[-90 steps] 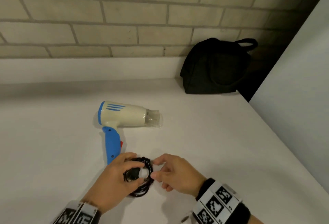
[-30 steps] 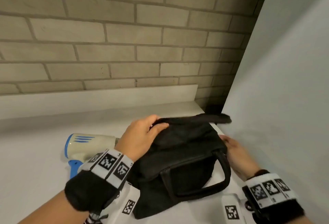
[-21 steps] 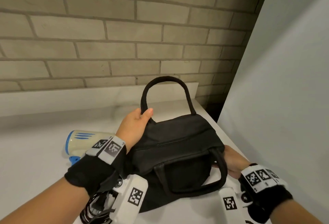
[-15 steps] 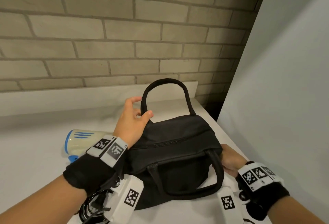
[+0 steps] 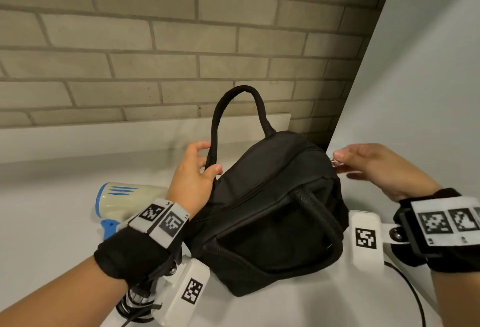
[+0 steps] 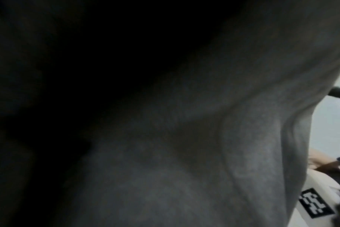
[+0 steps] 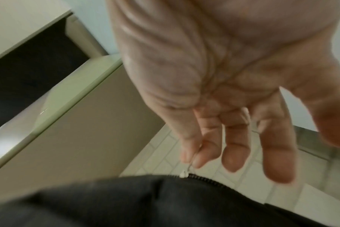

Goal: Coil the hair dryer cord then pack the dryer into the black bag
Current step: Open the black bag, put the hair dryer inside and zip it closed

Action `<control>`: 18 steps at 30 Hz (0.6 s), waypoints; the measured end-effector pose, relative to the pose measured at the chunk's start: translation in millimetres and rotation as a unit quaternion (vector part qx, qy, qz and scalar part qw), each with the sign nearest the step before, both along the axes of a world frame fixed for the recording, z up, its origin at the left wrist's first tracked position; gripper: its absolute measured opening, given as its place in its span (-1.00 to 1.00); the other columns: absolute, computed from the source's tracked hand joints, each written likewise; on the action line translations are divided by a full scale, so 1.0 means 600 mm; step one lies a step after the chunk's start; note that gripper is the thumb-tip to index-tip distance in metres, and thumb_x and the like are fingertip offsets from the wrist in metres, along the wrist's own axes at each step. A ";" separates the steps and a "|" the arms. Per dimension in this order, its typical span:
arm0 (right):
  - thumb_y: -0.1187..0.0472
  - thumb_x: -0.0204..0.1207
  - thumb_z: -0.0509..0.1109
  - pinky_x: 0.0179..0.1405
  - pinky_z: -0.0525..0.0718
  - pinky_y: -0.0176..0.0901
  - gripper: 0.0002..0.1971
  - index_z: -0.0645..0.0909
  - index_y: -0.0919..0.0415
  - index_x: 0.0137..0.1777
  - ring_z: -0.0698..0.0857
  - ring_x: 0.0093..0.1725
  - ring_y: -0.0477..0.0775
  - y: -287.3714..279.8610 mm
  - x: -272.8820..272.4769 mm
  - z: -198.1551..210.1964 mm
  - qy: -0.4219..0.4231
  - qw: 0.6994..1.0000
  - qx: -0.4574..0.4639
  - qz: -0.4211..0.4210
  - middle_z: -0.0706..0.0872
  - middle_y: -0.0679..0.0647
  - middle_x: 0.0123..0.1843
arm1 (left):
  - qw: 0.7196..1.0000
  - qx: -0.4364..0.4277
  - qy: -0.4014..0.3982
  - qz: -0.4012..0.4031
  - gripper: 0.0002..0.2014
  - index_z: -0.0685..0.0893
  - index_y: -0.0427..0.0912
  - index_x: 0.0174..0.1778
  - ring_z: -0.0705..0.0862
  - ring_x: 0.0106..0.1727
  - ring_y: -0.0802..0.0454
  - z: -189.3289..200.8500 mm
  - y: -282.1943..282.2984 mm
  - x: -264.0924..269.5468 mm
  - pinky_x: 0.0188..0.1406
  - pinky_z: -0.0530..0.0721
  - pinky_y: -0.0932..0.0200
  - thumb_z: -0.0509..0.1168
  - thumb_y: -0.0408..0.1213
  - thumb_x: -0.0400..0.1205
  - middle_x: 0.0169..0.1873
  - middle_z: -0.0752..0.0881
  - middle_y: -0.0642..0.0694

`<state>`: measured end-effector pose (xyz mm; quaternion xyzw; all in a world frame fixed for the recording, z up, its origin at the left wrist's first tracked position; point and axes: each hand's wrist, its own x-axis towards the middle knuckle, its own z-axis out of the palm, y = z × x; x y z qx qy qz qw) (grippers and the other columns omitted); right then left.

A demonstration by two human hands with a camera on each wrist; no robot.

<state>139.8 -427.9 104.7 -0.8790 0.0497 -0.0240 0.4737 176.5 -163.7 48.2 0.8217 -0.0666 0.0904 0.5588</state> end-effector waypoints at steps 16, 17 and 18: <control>0.14 0.58 0.21 -0.57 0.46 -0.41 -0.68 0.50 0.14 -0.41 0.50 -0.57 -0.17 0.028 0.011 -0.056 0.025 0.998 0.051 0.001 0.51 0.01 -0.47 | 0.969 0.232 -0.089 0.016 -0.59 0.26 -0.05 0.36 0.67 -0.02 -0.23 0.019 0.018 -0.008 -0.16 0.51 0.00 0.17 -0.35 0.61 0.09 0.71 -0.24; 0.14 0.58 0.21 -0.57 0.44 -0.42 -0.68 0.49 0.15 -0.43 0.48 -0.59 -0.19 0.034 0.010 -0.055 -0.001 1.000 0.030 0.009 0.51 0.00 -0.48 | 0.967 0.242 -0.081 0.010 -0.58 0.26 -0.05 0.36 0.67 -0.07 -0.23 0.015 0.015 -0.007 -0.17 0.54 -0.04 0.18 -0.36 0.60 0.06 0.72 -0.24; 0.14 0.58 0.22 -0.58 0.43 -0.43 -0.69 0.49 0.16 -0.41 0.47 -0.61 -0.22 0.038 0.011 -0.048 -0.031 0.999 0.030 0.007 0.50 -0.01 -0.49 | 0.965 0.249 -0.078 0.007 -0.58 0.26 -0.06 0.36 0.67 -0.08 -0.23 0.012 0.013 -0.005 -0.18 0.54 -0.06 0.18 -0.37 0.60 0.04 0.72 -0.24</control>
